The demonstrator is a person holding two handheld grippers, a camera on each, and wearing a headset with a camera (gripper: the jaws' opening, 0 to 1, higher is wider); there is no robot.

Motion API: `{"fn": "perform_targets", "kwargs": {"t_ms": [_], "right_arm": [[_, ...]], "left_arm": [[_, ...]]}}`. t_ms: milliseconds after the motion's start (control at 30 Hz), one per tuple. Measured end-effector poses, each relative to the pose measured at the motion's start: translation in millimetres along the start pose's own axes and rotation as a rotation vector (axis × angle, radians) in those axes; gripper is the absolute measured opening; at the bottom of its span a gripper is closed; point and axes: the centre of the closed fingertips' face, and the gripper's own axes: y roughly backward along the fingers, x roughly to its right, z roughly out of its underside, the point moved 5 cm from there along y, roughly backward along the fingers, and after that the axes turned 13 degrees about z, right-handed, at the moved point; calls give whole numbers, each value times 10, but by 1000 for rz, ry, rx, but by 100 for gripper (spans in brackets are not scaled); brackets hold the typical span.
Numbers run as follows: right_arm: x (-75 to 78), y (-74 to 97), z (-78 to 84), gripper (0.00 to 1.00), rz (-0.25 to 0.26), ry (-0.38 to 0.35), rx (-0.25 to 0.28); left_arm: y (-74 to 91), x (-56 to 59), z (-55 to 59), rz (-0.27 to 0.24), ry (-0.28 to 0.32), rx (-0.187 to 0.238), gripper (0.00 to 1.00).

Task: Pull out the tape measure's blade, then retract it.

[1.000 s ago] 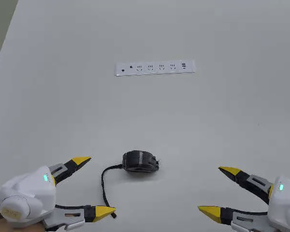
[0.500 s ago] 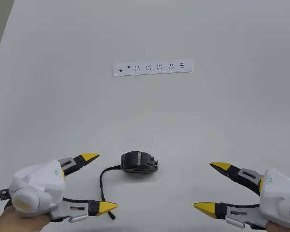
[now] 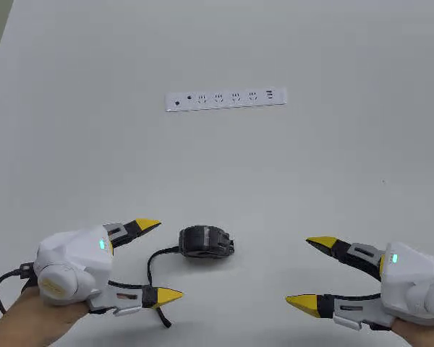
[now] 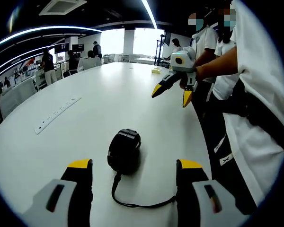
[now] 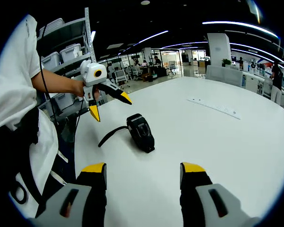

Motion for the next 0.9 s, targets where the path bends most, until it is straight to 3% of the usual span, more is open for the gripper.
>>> {"fn": "perform_targets", "kwargs": {"t_ms": [400, 900], "right_arm": [[11, -102, -45, 63, -27, 36, -13], [-1, -287, -45, 61, -69, 64, -20]], "left_arm": [[-121, -75, -25, 26, -24, -45, 68], [-303, -166, -37, 53, -35, -71, 64]]}}
